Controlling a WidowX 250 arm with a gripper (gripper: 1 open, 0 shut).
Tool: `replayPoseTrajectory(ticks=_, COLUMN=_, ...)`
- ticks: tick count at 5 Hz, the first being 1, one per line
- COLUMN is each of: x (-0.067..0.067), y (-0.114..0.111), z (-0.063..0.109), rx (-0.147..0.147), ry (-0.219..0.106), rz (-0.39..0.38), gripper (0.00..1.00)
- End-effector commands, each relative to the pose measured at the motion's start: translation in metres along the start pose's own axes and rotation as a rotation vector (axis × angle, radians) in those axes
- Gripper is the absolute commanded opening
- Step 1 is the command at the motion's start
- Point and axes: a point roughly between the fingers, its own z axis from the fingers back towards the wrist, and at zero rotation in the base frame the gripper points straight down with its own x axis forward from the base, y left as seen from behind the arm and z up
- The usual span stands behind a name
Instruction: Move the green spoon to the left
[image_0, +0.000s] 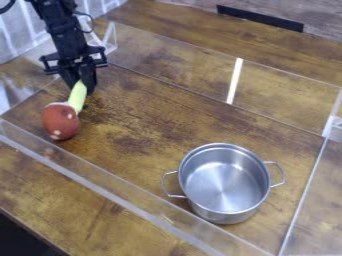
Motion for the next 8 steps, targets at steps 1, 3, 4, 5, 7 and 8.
replayPoseTrajectory(ticks=1, x=0.0, y=-0.024, z=0.022, rx=-0.006, ry=-0.051, rz=0.024, gripper=0.0)
replayPoseTrajectory(ticks=3, x=-0.001, y=-0.041, z=0.025, rx=-0.001, ry=-0.051, rz=0.106, gripper=1.0)
replayPoseTrajectory(ticks=4, x=0.009, y=-0.031, z=0.03, rx=0.008, ry=-0.055, rz=0.094, gripper=0.0)
replayPoseTrajectory(ticks=5, x=0.019, y=-0.022, z=0.036, rx=0.005, ry=-0.055, rz=0.095, gripper=0.0)
replayPoseTrajectory(ticks=7, x=0.009, y=-0.014, z=0.024, rx=0.0, ry=-0.05, rz=0.24, gripper=1.0)
replayPoseTrajectory(ticks=8, x=0.011, y=-0.01, z=0.024, rx=-0.001, ry=-0.047, rz=0.24, gripper=1.0)
